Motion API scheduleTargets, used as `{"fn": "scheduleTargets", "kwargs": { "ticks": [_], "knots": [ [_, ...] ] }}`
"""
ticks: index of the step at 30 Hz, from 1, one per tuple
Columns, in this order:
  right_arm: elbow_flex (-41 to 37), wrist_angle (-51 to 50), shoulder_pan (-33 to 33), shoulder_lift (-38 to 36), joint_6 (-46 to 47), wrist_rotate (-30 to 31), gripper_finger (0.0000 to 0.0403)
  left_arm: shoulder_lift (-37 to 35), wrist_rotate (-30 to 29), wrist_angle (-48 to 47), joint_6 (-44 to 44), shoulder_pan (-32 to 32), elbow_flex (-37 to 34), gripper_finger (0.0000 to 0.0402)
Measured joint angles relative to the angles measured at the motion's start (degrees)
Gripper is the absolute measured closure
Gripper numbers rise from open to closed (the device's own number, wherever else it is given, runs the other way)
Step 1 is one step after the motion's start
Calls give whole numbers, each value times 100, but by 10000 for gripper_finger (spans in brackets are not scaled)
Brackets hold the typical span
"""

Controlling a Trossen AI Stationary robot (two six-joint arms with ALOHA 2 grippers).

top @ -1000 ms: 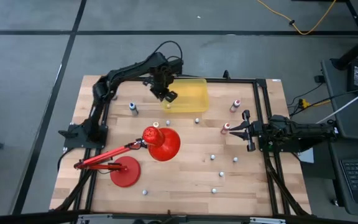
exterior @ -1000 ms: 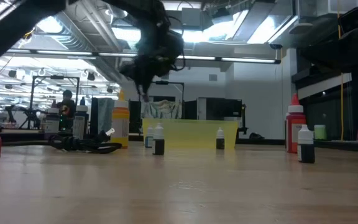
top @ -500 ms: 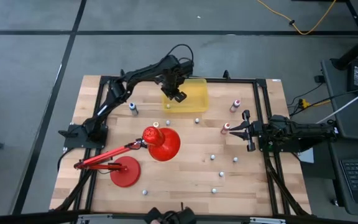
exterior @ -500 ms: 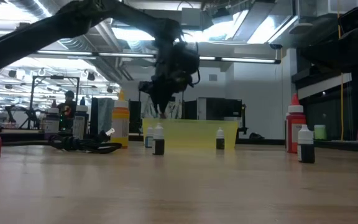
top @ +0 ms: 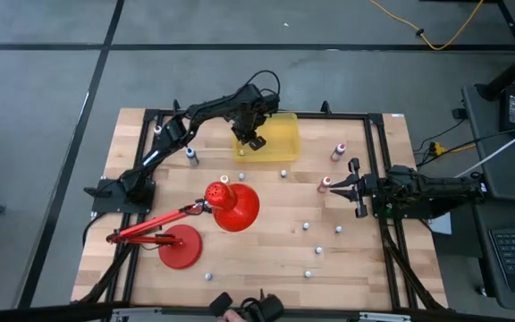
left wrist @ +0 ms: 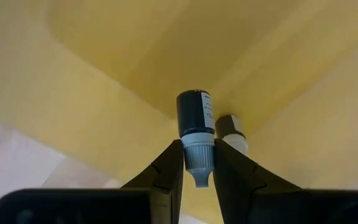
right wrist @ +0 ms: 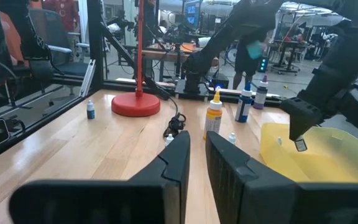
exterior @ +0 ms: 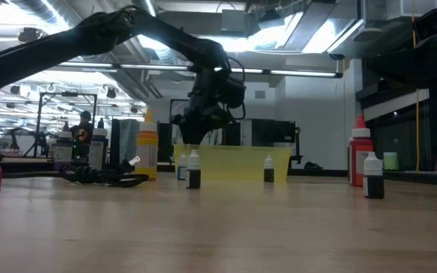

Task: Pick & Place food coloring
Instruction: Put the purple food coloring bottle into the yellow bin

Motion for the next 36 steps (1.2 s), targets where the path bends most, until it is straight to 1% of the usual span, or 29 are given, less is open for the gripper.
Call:
{"fn": "scheduleTargets", "kwargs": {
  "ticks": [9,14,18,22,29,36],
  "knots": [
    [-1,-2,1,0,0,0,347,8,26,0,64,11,0,334],
    [-1,0,2,0,0,0,347,8,209,0,55,-7,0,334],
    [-1,-2,1,0,0,0,347,8,228,0,-34,-18,-2,334],
    [1,-1,1,1,0,0,347,8,407,0,-218,-44,-2,334],
    [-1,-1,1,0,0,0,347,10,379,0,-486,-26,-4,334],
    [-1,-1,1,0,-1,0,347,12,324,0,-411,14,-7,334]
  ]
}}
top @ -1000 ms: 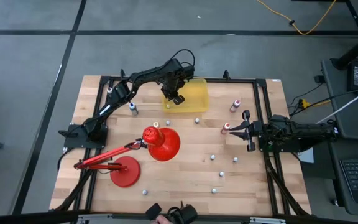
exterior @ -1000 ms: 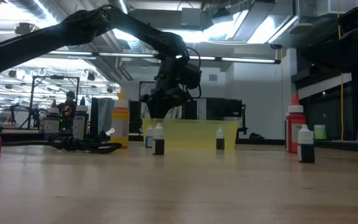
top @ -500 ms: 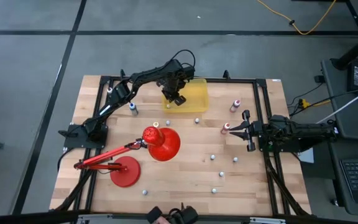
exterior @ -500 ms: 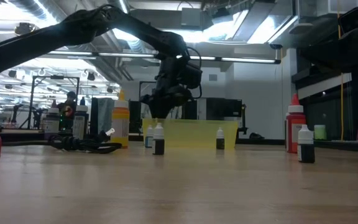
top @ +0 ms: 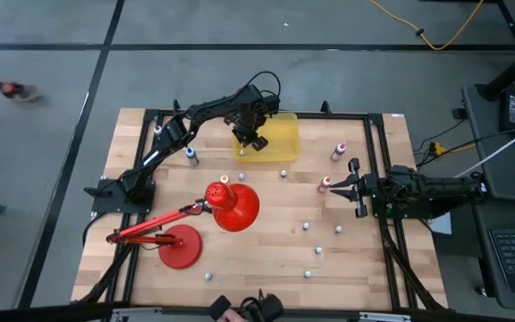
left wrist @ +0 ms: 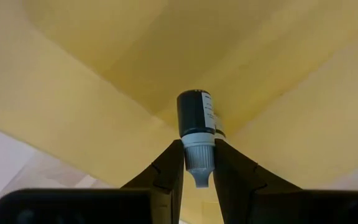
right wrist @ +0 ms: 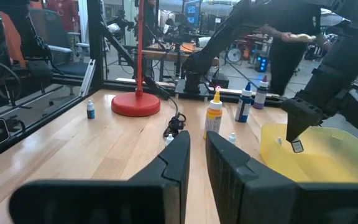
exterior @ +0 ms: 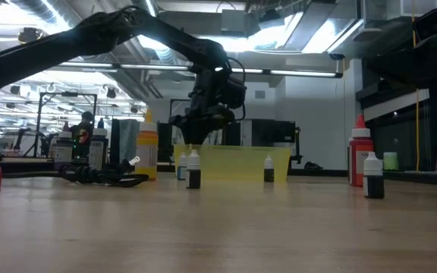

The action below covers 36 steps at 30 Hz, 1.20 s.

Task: Pick & Place food coloring
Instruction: Put the purple food coloring bottle into the yellow bin

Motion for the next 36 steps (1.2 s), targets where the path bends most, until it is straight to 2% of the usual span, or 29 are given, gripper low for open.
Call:
{"fn": "scheduleTargets", "kwargs": {
  "ticks": [5,10,19,36],
  "knots": [
    [2,-1,1,0,1,0,347,0,75,6,56,28,-17,334],
    [0,0,0,0,1,0,347,0,347,-35,146,17,-407,334],
    [1,-1,1,0,1,0,347,-46,86,0,208,106,-407,334],
    [1,0,-1,1,1,0,347,-46,318,0,154,45,-728,334]
  ]
}}
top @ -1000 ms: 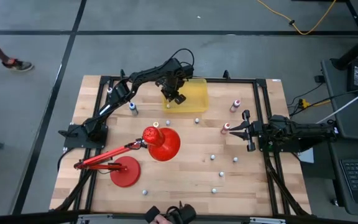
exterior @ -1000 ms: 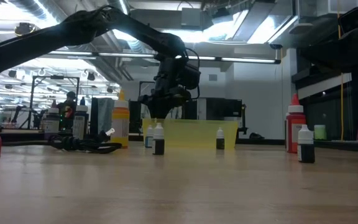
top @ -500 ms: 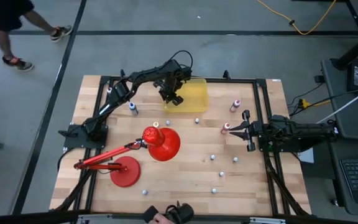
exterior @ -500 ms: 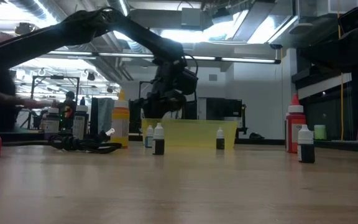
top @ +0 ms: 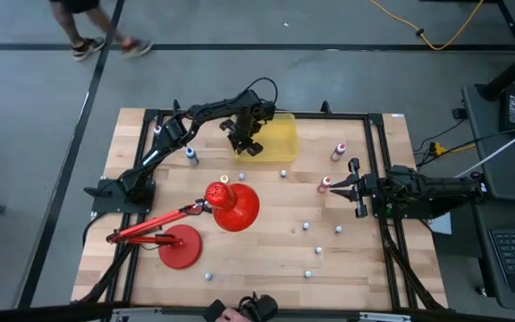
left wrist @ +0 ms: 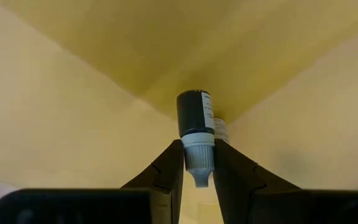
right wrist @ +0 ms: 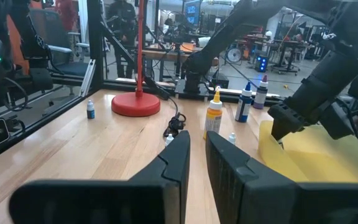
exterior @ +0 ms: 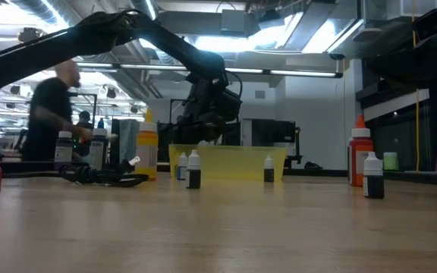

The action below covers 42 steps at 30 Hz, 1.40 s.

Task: Pick & Place food coloring
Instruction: Put the purple food coloring bottle into the yellow bin, then put the blue food coloring bottle into the yellow bin

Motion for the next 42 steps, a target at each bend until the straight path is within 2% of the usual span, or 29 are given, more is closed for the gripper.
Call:
{"fn": "scheduleTargets", "kwargs": {
  "ticks": [8,20,34,37,42],
  "knots": [
    [0,0,1,-1,0,0,347,0,326,0,104,9,0,323],
    [-1,-1,1,-1,0,0,347,0,334,0,119,24,35,297],
    [0,-1,-1,-1,0,0,347,-48,298,18,-11,129,744,253],
    [0,-1,-1,0,0,0,347,-233,62,5,-110,127,781,234],
    [1,-1,0,0,0,0,347,-626,-674,2,-466,67,782,205]
  ]
}}
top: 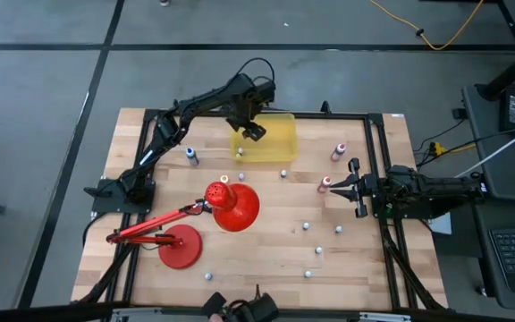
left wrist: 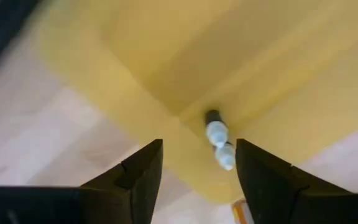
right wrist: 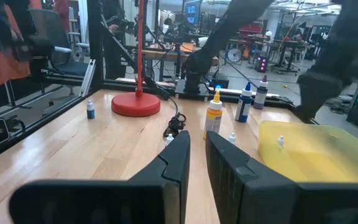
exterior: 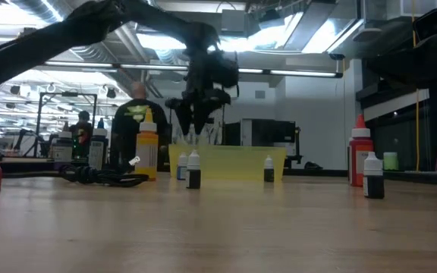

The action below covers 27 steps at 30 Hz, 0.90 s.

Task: Pick & Place food coloring
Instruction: Put the blue food coloring bottle into the yellow bin

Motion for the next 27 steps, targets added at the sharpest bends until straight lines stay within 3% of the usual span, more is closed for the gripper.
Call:
{"fn": "scheduleTargets", "kwargs": {
  "ticks": [10,27],
  "knots": [
    [1,2,1,1,0,0,347,-909,-968,493,-572,-540,0,195],
    [0,2,1,1,0,0,347,-2246,-1164,617,470,-679,-7,195]
  ]
}}
